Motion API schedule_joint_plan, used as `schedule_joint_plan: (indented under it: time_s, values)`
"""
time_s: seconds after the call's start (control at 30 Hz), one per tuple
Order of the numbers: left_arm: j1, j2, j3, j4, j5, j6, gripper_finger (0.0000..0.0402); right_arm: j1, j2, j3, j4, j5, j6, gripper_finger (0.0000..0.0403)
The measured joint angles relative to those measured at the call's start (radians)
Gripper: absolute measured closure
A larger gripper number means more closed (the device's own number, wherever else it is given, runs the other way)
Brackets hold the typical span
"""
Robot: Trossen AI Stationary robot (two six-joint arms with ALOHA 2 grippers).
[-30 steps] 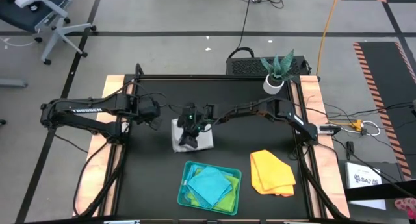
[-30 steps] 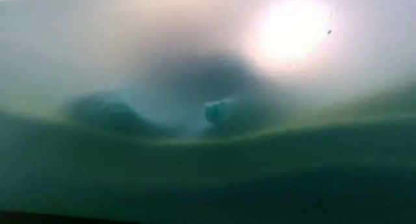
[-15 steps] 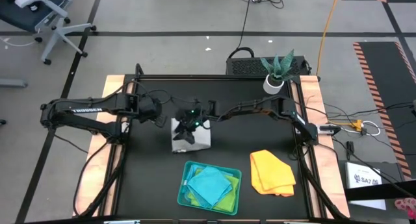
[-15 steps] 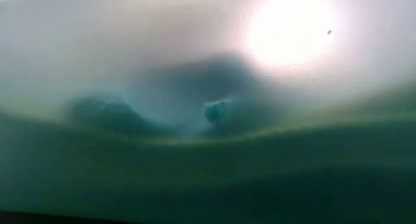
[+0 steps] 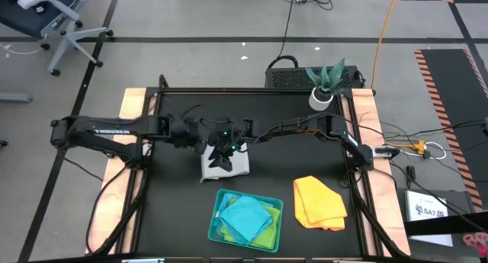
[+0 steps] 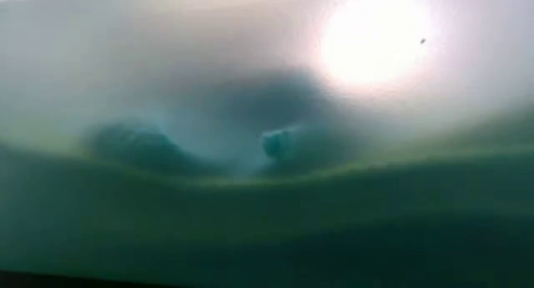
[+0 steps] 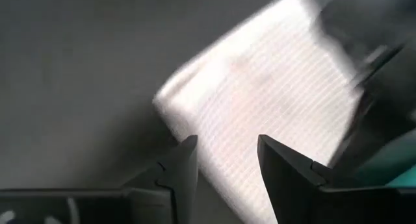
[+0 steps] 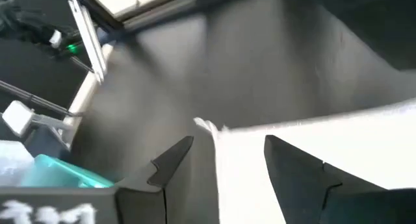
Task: Fold microfiber towels
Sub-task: Fold the gray microfiber cloth
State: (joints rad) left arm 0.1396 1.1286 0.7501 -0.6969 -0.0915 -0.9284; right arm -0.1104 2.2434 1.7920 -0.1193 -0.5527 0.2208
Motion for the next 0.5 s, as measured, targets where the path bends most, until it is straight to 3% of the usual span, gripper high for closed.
schedule_joint_plan:
  time_s: [0.33,0.5]
  values:
    - [-0.038,0.035,-0.059,0.038,-0.008,-0.05,0.0241,-0.003,-0.005,-0.001,-0.127,0.011,-0.037,0.023]
    - [-0.034,0.034,-0.058,0.038,-0.018,-0.042,0.0241,-0.006,-0.025,0.0,-0.323,0.002,-0.096,0.0295]
